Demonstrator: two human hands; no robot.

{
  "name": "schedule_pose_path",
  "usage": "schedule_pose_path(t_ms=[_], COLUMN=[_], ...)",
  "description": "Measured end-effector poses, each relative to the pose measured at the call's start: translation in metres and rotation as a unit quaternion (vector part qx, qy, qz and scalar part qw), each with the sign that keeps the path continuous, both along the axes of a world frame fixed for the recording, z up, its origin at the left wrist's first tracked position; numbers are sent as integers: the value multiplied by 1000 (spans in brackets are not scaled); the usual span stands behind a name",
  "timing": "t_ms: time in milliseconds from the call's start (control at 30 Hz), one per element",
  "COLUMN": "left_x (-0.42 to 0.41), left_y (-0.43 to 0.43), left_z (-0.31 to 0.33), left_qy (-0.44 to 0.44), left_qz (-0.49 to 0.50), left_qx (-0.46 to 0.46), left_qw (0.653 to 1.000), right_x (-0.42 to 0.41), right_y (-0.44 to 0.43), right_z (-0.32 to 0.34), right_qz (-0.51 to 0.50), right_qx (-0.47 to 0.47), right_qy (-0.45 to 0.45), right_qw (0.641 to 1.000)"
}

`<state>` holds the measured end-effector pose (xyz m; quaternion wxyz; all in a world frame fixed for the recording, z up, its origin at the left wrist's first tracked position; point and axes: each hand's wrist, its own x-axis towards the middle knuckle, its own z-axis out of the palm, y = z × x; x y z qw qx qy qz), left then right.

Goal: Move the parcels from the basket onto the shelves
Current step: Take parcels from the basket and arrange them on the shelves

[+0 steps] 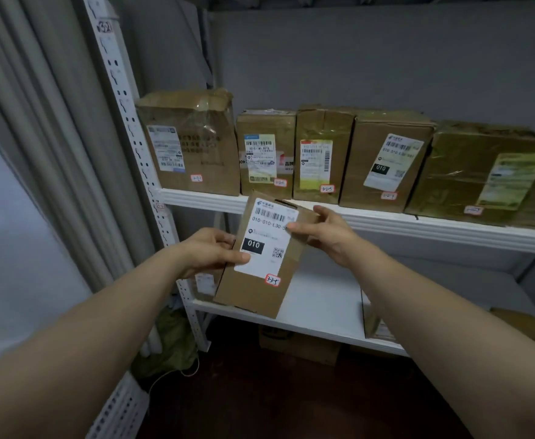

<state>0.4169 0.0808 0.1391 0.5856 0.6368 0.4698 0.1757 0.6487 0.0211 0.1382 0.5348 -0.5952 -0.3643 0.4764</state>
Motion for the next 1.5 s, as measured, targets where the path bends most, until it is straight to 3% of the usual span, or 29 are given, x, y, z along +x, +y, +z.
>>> schedule_pose_path(t_ms=[100,167,333,400,533,900,1200,1500], left_x=[3,2,1,1,8,52,150,228], left_y=[1,2,11,23,54,122,119,118], left_z=[-28,-52,-115,-141,-181,-277,-309,-339], left_qy=[23,45,87,95,129,203,242,272], left_qz=[-2,-14,-32,-20,-48,-54,-238,-258], left_qx=[-22,-29,-48,-53,-39,-7,198,317], left_qw=[1000,998,995,994,990,978,919,871], right_x=[12,16,5,-4,-9,43,90,157], right_y=[4,7,34,49,76,109,96,109], right_z=[-6,-15,-51,-69,-114,-237,-313,-342], right_qz=[52,131,277,294,284,200,177,135], right_qx=[-2,-37,-137,-166,-200,-278,-269,-246], right_qy=[2,-81,-324,-376,-432,-489,-518,-541], right_qw=[999,987,894,863,832,802,792,793])
